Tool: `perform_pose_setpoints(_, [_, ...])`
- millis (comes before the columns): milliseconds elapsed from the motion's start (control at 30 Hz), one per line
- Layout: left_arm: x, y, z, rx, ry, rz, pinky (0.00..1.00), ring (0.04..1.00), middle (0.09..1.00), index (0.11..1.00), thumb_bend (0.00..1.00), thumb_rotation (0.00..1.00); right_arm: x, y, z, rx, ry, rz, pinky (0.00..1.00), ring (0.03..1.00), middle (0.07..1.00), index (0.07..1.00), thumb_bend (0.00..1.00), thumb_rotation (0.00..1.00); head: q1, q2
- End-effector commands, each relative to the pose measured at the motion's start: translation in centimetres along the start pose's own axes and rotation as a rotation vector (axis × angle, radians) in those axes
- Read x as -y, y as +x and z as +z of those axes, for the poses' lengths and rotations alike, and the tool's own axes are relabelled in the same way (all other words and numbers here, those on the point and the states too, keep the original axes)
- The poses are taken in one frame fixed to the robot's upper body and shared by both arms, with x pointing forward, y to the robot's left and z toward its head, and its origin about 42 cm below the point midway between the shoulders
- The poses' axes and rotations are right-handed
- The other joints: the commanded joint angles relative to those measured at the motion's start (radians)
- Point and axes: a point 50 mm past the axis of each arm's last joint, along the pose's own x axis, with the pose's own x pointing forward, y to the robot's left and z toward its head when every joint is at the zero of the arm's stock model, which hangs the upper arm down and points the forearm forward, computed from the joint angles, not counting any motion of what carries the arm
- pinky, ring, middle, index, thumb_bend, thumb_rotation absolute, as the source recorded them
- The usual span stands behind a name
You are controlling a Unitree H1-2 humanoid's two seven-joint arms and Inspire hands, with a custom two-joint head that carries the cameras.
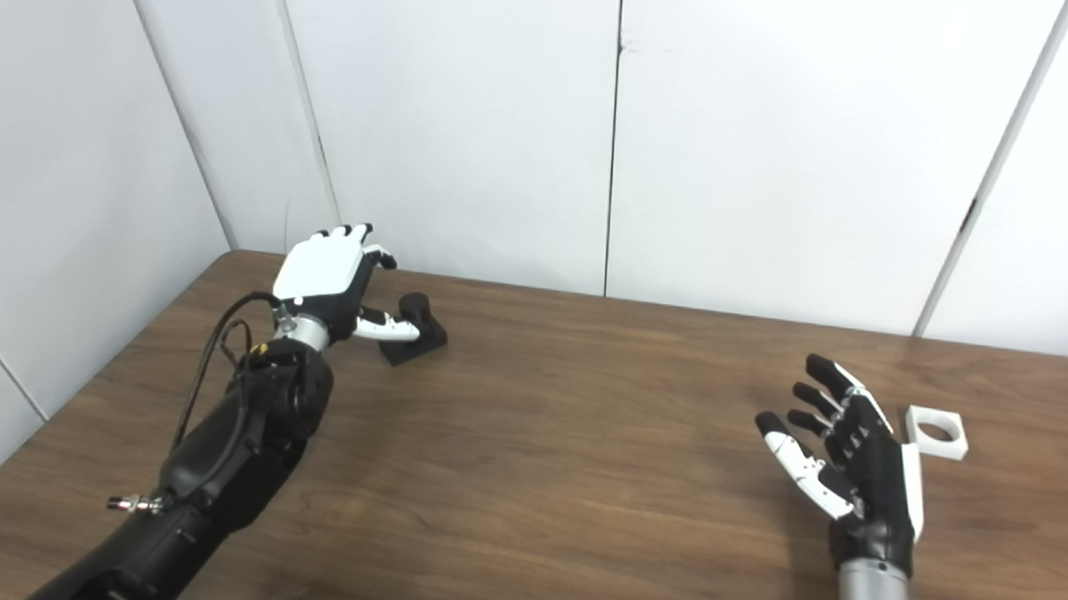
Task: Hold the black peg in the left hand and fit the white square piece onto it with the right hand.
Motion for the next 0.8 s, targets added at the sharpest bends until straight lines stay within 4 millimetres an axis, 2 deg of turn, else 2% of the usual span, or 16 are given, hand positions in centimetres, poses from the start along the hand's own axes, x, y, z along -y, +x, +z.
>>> perform_pose_setpoints(0, [-2.7,1.4,-0.2,-0.011,0.034,0.092,1.00,1.000,1.000,0.741,0.98,0.54,0.4,0.4,0.8,0.039,-0.016,-0.008,0.68,0.773,0.834,0.773,0.61,0.19,0.001,0.001])
perform_pose_setpoints(333, [-0.4,1.4,-0.4,-0.038,0.043,0.041,1.00,1.000,1.000,0.713,0.96,0.52,0.3,0.3,1.0,0.036,-0.017,-0.008,0.68,0.778,0.840,0.776,0.59,0.18,-0.012,0.008])
perform_pose_setpoints(600, [0.8,1.2,-0.5,-0.047,0.017,0.039,1.00,1.000,1.000,0.715,0.95,0.51,0.3,0.4,1.0,0.036,0.000,-0.003,0.67,0.775,0.844,0.781,0.62,0.22,-0.010,0.008])
perform_pose_setpoints(767, [1.6,1.4,-0.6,-0.061,0.002,0.037,1.00,1.000,1.000,0.690,0.95,0.50,0.2,0.3,1.0,0.034,0.000,0.001,0.68,0.780,0.845,0.781,0.62,0.22,-0.009,0.010])
